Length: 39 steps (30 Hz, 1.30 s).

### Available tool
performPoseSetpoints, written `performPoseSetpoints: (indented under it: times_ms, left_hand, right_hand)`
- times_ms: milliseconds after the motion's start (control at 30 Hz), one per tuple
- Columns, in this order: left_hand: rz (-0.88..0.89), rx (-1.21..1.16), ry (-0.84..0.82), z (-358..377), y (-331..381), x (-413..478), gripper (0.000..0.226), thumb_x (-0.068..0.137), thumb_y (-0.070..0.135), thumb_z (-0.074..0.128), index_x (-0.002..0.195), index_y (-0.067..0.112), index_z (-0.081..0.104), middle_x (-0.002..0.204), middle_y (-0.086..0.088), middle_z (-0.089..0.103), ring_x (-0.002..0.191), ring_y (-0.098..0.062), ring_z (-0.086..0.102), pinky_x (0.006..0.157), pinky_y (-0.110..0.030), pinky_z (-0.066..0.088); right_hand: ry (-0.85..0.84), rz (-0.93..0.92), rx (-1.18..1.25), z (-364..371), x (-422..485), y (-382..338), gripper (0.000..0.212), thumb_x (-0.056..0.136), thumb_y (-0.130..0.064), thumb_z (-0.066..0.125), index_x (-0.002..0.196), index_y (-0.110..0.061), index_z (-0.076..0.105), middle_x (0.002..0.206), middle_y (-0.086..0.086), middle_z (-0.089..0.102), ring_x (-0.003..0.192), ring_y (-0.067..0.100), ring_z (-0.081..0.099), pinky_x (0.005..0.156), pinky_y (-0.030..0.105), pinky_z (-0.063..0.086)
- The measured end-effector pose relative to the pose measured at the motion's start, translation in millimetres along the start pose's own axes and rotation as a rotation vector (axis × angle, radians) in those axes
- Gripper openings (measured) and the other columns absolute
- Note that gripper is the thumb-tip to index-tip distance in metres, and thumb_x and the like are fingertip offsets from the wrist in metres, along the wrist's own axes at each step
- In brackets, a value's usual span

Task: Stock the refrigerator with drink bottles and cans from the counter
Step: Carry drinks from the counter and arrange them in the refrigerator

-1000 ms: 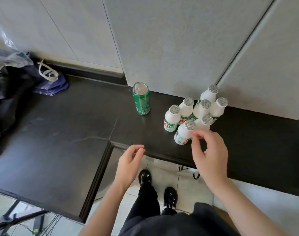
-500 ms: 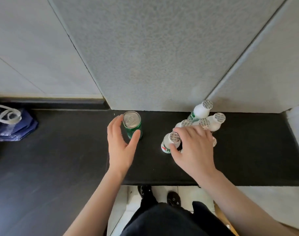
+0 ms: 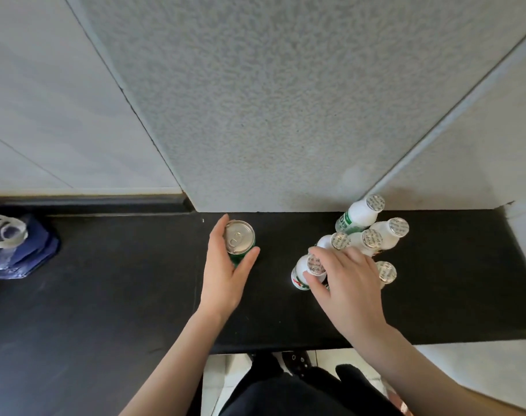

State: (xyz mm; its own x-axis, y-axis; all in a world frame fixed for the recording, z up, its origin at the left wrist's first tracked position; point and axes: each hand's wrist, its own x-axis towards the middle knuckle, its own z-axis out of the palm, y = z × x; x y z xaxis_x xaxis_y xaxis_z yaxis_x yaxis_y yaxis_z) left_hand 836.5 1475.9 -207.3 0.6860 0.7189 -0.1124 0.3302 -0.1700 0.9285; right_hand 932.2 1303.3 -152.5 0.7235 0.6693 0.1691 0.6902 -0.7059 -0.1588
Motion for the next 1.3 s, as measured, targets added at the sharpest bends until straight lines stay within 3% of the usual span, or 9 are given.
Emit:
performPoseSetpoints:
  times_ms: [100, 300, 367, 533, 633, 900, 1000, 1167, 1300]
  left_hand:
    - [-0.021, 0.012, 0.021, -5, 1, -1, 0.073, 0.083, 0.023, 0.071, 0.140, 0.037, 0.027, 0.134, 0.016, 0.042, 0.120, 0.008, 0.041, 0.092, 0.004, 0.030]
    - [-0.036, -0.023, 0.100, -12, 7, -19, 0.069, 0.084, 0.019, 0.070, 0.140, 0.032, 0.031, 0.132, 0.008, 0.049, 0.121, -0.004, 0.049, 0.105, -0.027, 0.039]
    - [-0.031, -0.029, 0.131, -13, 10, -29, 0.067, 0.084, 0.019, 0.069, 0.137, 0.036, 0.031, 0.130, 0.009, 0.050, 0.119, -0.003, 0.049, 0.103, -0.024, 0.039]
    - [-0.006, -0.043, 0.250, -20, 20, -58, 0.065, 0.084, 0.017, 0.069, 0.130, 0.043, 0.032, 0.123, 0.017, 0.050, 0.115, 0.006, 0.048, 0.089, 0.001, 0.037]
    - [0.010, -0.039, 0.313, -27, 25, -80, 0.065, 0.084, 0.016, 0.069, 0.132, 0.040, 0.033, 0.122, 0.019, 0.051, 0.113, 0.005, 0.050, 0.090, -0.001, 0.037]
    - [0.013, -0.057, 0.547, -38, 47, -162, 0.064, 0.083, 0.026, 0.070, 0.135, 0.035, 0.034, 0.123, 0.020, 0.051, 0.112, 0.001, 0.052, 0.091, -0.009, 0.040]
    - [-0.023, -0.060, 0.689, -42, 49, -203, 0.064, 0.079, 0.036, 0.067, 0.134, 0.036, 0.035, 0.122, 0.020, 0.050, 0.112, 0.000, 0.052, 0.095, -0.017, 0.040]
    - [-0.121, -0.082, 0.967, -36, 38, -293, 0.062, 0.077, 0.032, 0.064, 0.134, 0.031, 0.038, 0.120, 0.013, 0.052, 0.111, -0.008, 0.054, 0.099, -0.028, 0.044]
    - [-0.209, -0.095, 1.184, -40, 26, -378, 0.059, 0.076, 0.032, 0.064, 0.130, 0.040, 0.039, 0.117, 0.027, 0.053, 0.108, 0.000, 0.055, 0.092, -0.017, 0.045]
  right_hand:
    - [0.006, -0.031, 0.009, 1, 4, -1, 0.042, 0.062, -0.024, 0.085, 0.102, -0.017, 0.071, 0.081, -0.002, 0.070, 0.077, 0.022, 0.063, 0.064, 0.038, 0.050]
    - [0.027, -0.079, 0.040, 2, -2, 0, 0.042, 0.062, -0.023, 0.086, 0.101, -0.016, 0.071, 0.080, -0.003, 0.070, 0.076, 0.023, 0.063, 0.063, 0.038, 0.051]
    - [0.009, -0.102, 0.063, 0, -3, 4, 0.041, 0.065, -0.023, 0.085, 0.103, -0.016, 0.071, 0.082, -0.003, 0.072, 0.079, 0.023, 0.064, 0.065, 0.038, 0.051]
    - [-0.011, -0.149, 0.163, -11, -6, 10, 0.039, 0.071, -0.023, 0.082, 0.107, -0.014, 0.071, 0.086, -0.002, 0.072, 0.086, 0.024, 0.065, 0.071, 0.040, 0.052]
    - [-0.019, -0.199, 0.265, -18, -9, 5, 0.040, 0.077, -0.028, 0.075, 0.114, -0.016, 0.068, 0.091, -0.003, 0.071, 0.093, 0.020, 0.062, 0.078, 0.039, 0.050]
    - [-0.006, -0.488, 0.524, -38, -8, -27, 0.039, 0.082, -0.029, 0.072, 0.118, -0.016, 0.064, 0.096, -0.004, 0.069, 0.094, 0.020, 0.060, 0.075, 0.040, 0.051]
    - [-0.028, -0.595, 0.617, -41, -16, -50, 0.038, 0.085, -0.029, 0.069, 0.120, -0.015, 0.063, 0.100, -0.002, 0.069, 0.092, 0.020, 0.060, 0.077, 0.037, 0.049]
    - [-0.165, -0.762, 0.789, -37, -61, -86, 0.036, 0.088, -0.027, 0.060, 0.121, -0.013, 0.060, 0.101, -0.002, 0.066, 0.090, 0.017, 0.057, 0.081, 0.029, 0.043]
    - [-0.299, -0.893, 0.851, -44, -119, -128, 0.038, 0.086, -0.031, 0.057, 0.119, -0.015, 0.061, 0.100, -0.007, 0.064, 0.088, 0.006, 0.048, 0.077, 0.015, 0.030]
